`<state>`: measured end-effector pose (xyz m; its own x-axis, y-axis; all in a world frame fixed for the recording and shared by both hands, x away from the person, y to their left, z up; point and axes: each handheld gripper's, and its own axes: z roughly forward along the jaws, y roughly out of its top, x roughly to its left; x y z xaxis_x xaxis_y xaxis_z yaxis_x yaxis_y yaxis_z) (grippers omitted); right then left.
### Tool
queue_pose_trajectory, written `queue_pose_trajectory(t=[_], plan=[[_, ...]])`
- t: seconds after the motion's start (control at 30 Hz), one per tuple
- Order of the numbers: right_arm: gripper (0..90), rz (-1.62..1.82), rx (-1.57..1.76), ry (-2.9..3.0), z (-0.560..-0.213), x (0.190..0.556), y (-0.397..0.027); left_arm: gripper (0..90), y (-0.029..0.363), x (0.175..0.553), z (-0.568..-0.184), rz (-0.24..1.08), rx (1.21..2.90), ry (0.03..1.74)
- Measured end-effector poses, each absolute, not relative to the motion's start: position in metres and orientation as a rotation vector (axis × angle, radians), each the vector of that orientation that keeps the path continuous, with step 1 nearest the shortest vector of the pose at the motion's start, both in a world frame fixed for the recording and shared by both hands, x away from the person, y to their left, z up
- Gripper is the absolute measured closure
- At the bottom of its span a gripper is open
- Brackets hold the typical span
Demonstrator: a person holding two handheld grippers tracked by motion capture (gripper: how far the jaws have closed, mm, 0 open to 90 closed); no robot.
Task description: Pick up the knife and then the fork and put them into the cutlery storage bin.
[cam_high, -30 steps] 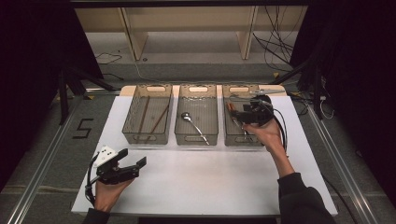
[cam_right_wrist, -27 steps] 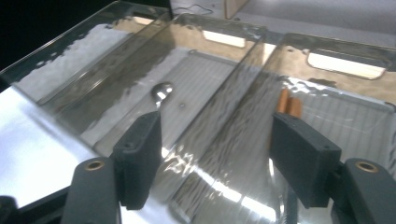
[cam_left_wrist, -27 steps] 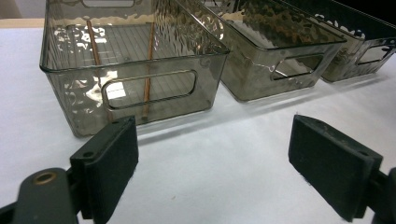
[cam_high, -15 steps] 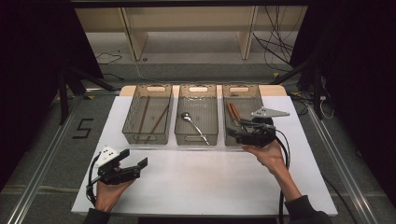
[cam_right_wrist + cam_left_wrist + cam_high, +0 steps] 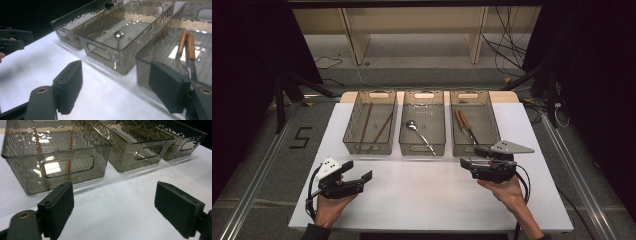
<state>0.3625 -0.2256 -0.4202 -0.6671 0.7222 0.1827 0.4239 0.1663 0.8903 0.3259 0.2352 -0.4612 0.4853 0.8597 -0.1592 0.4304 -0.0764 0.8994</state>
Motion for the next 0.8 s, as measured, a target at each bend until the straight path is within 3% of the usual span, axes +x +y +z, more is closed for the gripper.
queue_pose_trajectory(t=[0.8], plan=[[24.8, 1.526, 1.089, 2.122, -0.456, 0.316, -0.243, 15.5, 0.229, 0.321, -0.465, 0.467, 1.717, 1.07]])
